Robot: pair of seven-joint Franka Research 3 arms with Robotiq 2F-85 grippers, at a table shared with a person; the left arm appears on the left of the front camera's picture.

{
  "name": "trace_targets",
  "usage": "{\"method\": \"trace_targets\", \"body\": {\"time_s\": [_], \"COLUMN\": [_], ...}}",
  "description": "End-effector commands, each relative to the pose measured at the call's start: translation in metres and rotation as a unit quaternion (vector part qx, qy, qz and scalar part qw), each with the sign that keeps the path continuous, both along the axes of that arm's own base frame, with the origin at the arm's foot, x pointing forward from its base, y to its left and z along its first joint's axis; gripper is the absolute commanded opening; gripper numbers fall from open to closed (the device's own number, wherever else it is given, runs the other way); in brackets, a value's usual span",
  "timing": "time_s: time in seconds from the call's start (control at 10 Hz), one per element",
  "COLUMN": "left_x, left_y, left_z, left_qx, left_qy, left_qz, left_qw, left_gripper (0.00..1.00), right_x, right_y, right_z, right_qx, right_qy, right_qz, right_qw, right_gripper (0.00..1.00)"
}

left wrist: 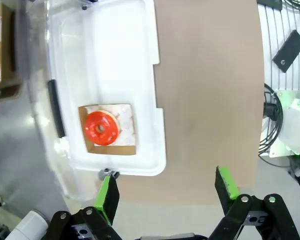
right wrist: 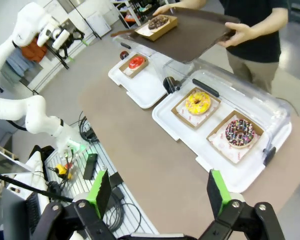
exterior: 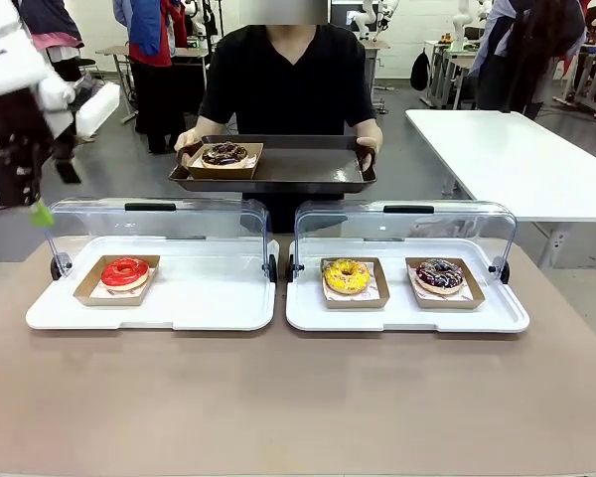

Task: Provide the desired donut to the person.
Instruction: Place the picked Paper togo box onto the Handle tray extended by the person.

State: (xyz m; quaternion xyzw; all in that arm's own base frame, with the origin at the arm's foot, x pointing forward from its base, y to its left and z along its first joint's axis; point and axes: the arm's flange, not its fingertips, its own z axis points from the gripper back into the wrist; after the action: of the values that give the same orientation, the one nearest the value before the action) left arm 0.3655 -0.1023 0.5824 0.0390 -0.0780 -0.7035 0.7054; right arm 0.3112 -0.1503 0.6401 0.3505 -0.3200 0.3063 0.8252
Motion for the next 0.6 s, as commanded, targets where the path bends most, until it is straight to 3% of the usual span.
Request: {"method": "trace_targets", "body": {"time_s": [0.0,0.3,0.5], "left_x": [-0.007,0.005,-0.005], "left_y": [0.005,0.016,0.016], "left_z": [-0.015,-0.022,-0.021], "left_qx": [-0.028,-0.045,-0.024], "left_qy": [-0.011,0.007,0.001], "left_qz": [-0.003,0.042,0.012], "left_qw": [1.000,0.998,1.000], "left_gripper": [1.00,1.00,1.00], "right_x": [0.000,0.000,0.000], "right_y": [0.001,0.001,0.001], "right_z": [0.000,0.000,0.000], "right_qx": [0.006,0.006,0.006], "right_qy": [-0.003,-0.003,-0.003], "right_qz": [0.004,0.004,0.004], "right_qw": [1.000,1.000,1.000], "right_gripper": [1.00,1.00,1.00]}}
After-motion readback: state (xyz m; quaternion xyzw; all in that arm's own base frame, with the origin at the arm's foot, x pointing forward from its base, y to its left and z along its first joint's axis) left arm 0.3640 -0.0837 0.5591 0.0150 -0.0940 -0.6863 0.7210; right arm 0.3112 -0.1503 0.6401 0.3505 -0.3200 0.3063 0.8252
